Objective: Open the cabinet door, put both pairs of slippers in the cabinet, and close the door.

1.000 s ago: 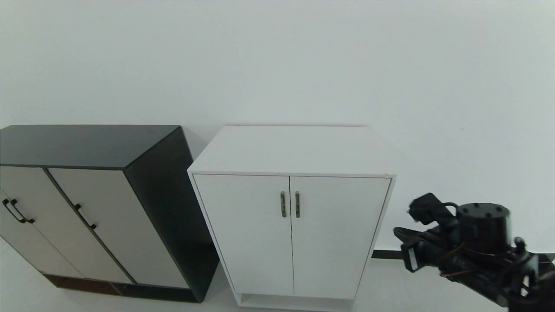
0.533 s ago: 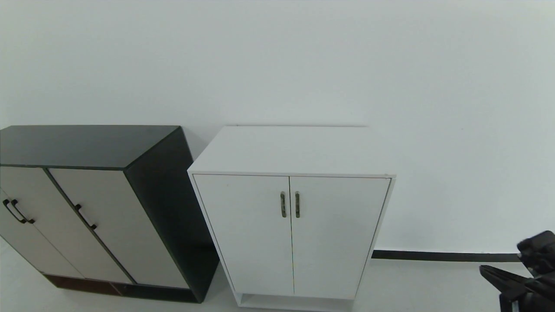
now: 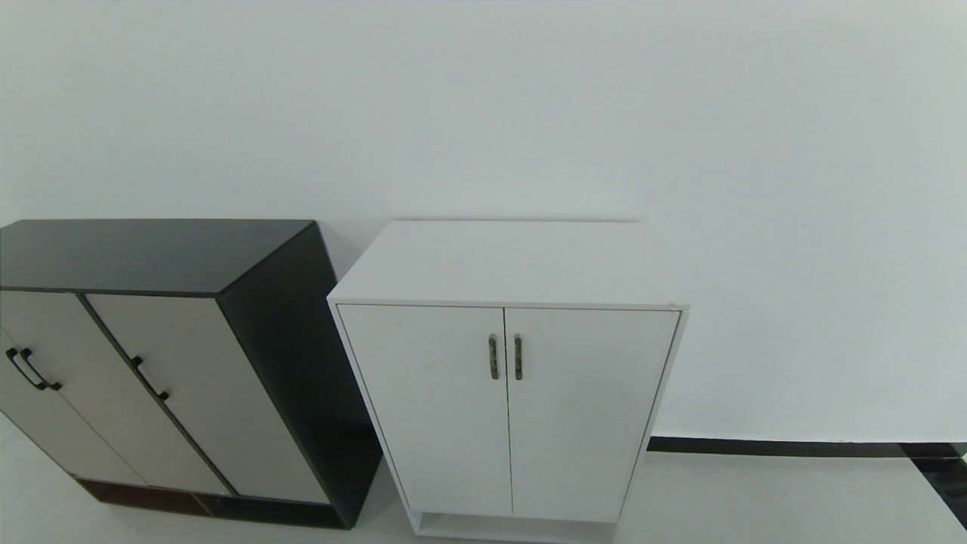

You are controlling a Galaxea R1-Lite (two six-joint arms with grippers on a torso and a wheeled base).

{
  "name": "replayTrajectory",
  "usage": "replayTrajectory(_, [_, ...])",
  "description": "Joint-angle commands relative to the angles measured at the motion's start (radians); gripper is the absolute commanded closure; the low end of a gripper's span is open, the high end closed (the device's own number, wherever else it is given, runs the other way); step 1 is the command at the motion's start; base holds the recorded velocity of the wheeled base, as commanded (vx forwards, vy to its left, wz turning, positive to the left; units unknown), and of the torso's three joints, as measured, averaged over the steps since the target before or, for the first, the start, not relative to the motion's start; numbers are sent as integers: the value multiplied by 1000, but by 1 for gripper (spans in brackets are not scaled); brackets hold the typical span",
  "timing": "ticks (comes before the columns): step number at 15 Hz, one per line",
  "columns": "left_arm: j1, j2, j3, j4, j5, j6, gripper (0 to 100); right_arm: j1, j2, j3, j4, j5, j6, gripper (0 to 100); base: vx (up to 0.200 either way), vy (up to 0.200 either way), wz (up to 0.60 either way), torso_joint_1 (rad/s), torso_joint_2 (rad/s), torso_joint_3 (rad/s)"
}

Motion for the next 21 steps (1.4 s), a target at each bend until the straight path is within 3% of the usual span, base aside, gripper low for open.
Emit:
replayTrajectory(1, [0,1,0,0,0,0,100,-2,-166,2,57,15,34,100,0,0,0,0,0,0])
replayTrajectory(10, [0,1,0,0,0,-5,100,17,-292,2,130,60,57,100,0,0,0,0,0,0])
replayTrajectory(14, [0,1,0,-2,0,-5,100,-127,-395,2,130,60,52,100,0,0,0,0,0,0])
replayTrajectory(21, [0,1,0,-2,0,-6,100,-166,-626,2,130,60,51,100,0,0,0,0,0,0])
